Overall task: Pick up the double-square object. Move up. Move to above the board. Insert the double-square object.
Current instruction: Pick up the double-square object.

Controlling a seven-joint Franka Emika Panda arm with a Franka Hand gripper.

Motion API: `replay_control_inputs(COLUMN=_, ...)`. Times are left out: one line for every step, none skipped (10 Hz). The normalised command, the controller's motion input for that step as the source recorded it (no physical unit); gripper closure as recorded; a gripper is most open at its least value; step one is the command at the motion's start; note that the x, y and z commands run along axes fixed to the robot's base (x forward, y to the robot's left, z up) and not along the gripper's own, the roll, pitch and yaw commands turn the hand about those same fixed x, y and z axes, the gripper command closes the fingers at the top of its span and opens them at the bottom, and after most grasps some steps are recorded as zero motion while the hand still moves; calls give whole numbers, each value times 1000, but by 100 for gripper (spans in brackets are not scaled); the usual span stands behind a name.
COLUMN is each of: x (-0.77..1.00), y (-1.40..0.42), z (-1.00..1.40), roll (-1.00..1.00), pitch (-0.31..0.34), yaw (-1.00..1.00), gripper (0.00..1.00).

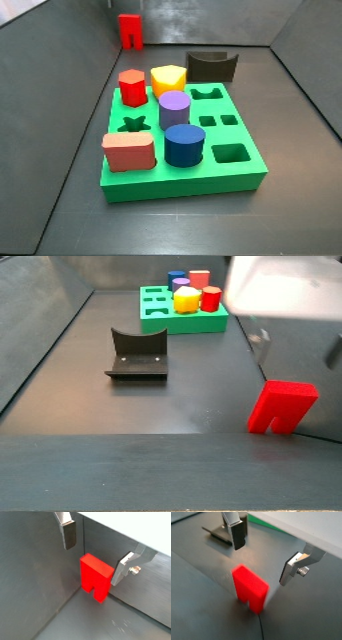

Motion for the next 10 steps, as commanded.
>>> replay_control_inputs(x=-303, y=274, z=-263, roll=-4, pitch=-50, yaw=-254, gripper=0)
replay_control_inputs(x=-83, y=106, z=-331, roll=0, pitch=-77, yaw=-237, gripper=0)
replay_control_inputs(x=3, y=77, z=-369, roll=-34, pitch=-104, yaw=-214, gripper=0)
replay_control_inputs(x=223, y=137, z=-323, roll=-106, pitch=-91, yaw=-174, gripper=0)
replay_control_inputs(x=320, y=323, z=-243, roll=-184, pitch=-71, yaw=-9, gripper=0)
replay_control_inputs(x=177, y=480, z=-229, roll=-216, pitch=-81, yaw=89, gripper=0)
replay_control_inputs(x=0, y=409, z=-374, roll=-190, pitch=-150, yaw=143, gripper=0)
replay_control_inputs(x=-97, y=174, z=-654, roll=-53, pitch=-293, yaw=177, gripper=0)
replay_control_inputs(x=-183, y=6, z=-663, roll=0, pitch=-297, yaw=194, gripper=0)
replay_control_inputs(x=-191, y=0, z=-509, roll=0, pitch=-260, yaw=317, gripper=0)
